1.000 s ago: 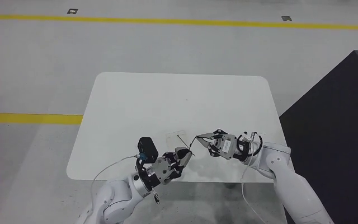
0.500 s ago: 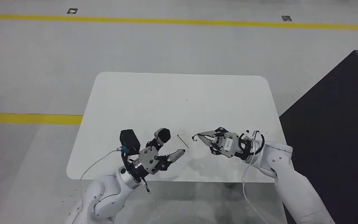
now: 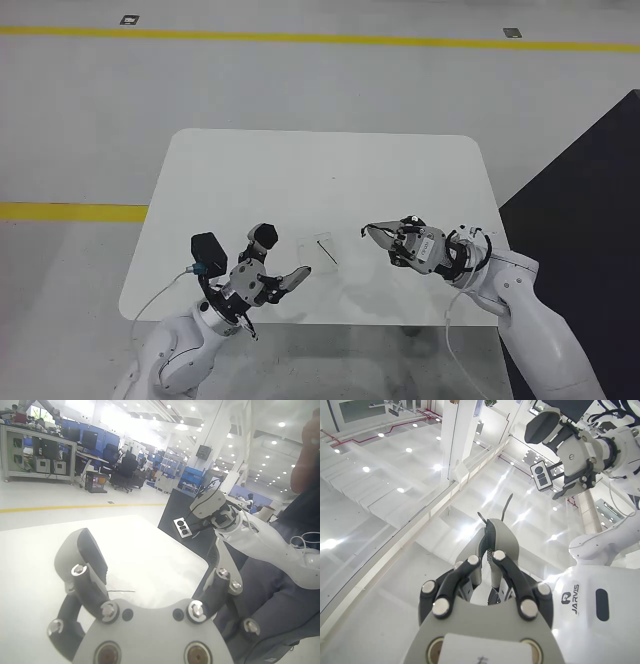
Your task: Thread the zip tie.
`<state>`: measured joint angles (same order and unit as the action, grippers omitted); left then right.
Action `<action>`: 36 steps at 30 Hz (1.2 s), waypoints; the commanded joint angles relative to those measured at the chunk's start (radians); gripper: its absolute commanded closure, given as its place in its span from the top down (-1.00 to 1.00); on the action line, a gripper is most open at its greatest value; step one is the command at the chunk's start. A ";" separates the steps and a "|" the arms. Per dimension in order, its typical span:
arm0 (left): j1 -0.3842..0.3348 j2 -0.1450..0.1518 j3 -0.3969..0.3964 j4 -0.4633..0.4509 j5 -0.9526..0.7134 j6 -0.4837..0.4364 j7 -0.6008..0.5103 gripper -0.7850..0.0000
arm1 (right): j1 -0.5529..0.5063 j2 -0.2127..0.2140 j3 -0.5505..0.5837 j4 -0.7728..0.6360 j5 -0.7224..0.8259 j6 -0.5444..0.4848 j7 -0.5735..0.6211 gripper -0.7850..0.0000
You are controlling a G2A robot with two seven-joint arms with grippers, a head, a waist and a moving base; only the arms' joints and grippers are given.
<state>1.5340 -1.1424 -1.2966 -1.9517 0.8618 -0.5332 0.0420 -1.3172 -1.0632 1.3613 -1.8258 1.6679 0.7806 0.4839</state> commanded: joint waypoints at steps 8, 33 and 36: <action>0.000 0.000 0.000 -0.001 -0.001 0.003 -0.001 1.00 | 0.027 0.006 0.073 0.058 0.062 0.011 -0.135 -1.00; 0.026 0.002 -0.058 -0.055 0.021 0.044 0.027 1.00 | 0.390 -0.095 -0.418 0.422 -0.104 -0.021 -0.552 -1.00; 0.026 0.002 -0.058 -0.055 0.021 0.044 0.027 1.00 | 0.398 -0.103 -0.431 0.441 -0.104 -0.022 -0.548 -1.00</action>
<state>1.5602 -1.1407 -1.3547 -2.0069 0.8828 -0.4897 0.0690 -0.9202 -1.1646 0.9331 -1.3882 1.5658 0.7593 -0.0641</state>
